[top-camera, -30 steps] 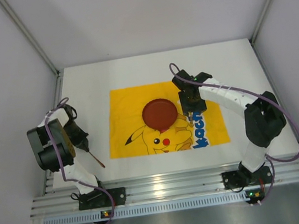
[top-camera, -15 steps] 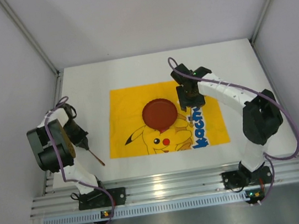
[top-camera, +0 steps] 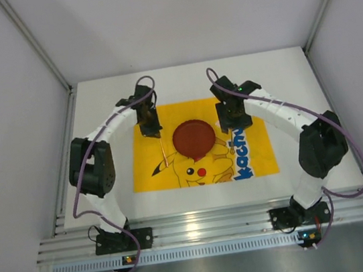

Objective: Set the dinner table for one person

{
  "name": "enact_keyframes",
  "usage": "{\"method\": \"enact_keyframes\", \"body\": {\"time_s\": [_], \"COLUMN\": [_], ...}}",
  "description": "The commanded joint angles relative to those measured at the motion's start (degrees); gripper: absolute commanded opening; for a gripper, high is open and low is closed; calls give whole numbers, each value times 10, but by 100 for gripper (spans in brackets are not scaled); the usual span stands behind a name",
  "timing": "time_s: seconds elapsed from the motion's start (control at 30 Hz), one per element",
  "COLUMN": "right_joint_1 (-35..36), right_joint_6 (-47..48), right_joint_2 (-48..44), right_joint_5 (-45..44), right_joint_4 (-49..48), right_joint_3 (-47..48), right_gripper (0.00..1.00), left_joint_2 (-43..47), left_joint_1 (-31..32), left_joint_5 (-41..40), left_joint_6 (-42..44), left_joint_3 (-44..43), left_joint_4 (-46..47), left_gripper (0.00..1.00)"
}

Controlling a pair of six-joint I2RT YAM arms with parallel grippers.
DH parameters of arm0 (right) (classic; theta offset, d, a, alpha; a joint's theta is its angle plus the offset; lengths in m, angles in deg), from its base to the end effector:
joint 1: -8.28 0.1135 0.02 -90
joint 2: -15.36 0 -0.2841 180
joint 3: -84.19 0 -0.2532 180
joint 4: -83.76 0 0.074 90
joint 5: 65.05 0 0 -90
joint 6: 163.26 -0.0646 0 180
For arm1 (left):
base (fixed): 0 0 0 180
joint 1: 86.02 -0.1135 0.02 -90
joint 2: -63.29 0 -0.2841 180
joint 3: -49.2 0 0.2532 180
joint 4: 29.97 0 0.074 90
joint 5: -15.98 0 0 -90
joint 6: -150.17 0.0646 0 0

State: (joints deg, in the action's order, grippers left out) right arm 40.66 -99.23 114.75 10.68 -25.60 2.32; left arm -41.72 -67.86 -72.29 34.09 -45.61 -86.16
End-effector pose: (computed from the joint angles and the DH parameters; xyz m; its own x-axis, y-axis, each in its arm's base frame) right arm 0.3142 0.1804 0.2584 -0.9206 -0.0813 -0.3819 -0.0569 0.9956 -0.0746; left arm 0.3778 -0.1260 0.2161 -0.9240 -0.1594 -0.3476 -0.0926 0.9752 -0.2009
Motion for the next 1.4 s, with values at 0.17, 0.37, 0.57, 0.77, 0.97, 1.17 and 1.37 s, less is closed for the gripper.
{"method": "enact_keyframes", "body": {"time_s": [0.17,0.37,0.57,0.77,0.97,1.17,1.37], "right_joint_1": [-31,-46,-48,-47,-46,-43,-39], "right_joint_6": [-12,-4,13,15,19,6,-7], "right_joint_2": [-112,-133,-116,-125,-219,-336,-478], "right_joint_5": [-16,-7,-3,7,26,14,-25], "right_joint_4": [-16,-29,-30,-46,-109,-215,-388], "right_joint_3": [-93,-125,-97,-77,-131,-225,-377], "right_gripper": [59,59,61,90,98,100,100], "left_joint_2": [-96,-114,-111,5,158,290,403], "left_joint_1": [45,59,72,70,22,-81,-106], "left_joint_5": [-53,-84,-103,-173,-222,-166,-133], "left_joint_6": [-2,11,11,20,84,153,242], "left_joint_3": [-65,-84,-86,-19,138,381,593], "left_joint_4": [-44,-45,-39,20,193,420,679], "left_gripper": [0,0,30,98,99,99,99]}}
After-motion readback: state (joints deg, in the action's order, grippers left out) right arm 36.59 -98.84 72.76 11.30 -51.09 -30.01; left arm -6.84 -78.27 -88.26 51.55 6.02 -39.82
